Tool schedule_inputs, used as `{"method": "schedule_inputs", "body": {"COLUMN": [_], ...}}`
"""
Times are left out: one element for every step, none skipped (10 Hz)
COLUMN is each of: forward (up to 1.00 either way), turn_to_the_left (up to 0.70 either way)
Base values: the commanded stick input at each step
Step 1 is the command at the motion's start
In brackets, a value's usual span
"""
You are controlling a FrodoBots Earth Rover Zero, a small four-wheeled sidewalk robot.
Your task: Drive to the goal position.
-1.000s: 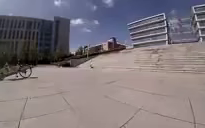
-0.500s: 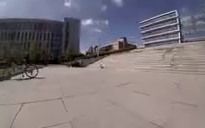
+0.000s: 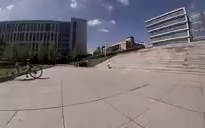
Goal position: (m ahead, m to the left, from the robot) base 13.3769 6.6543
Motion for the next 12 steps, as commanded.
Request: {"method": "schedule_inputs", "body": {"forward": [0.70,0.70,0.70,0.70,0.70,0.70,0.70,0.70,0.70,0.70,0.70,0.70], "turn_to_the_left": [0.02,0.02,0.02,0.02,0.02,0.02,0.02,0.02,0.00,0.00,0.00,0.00]}}
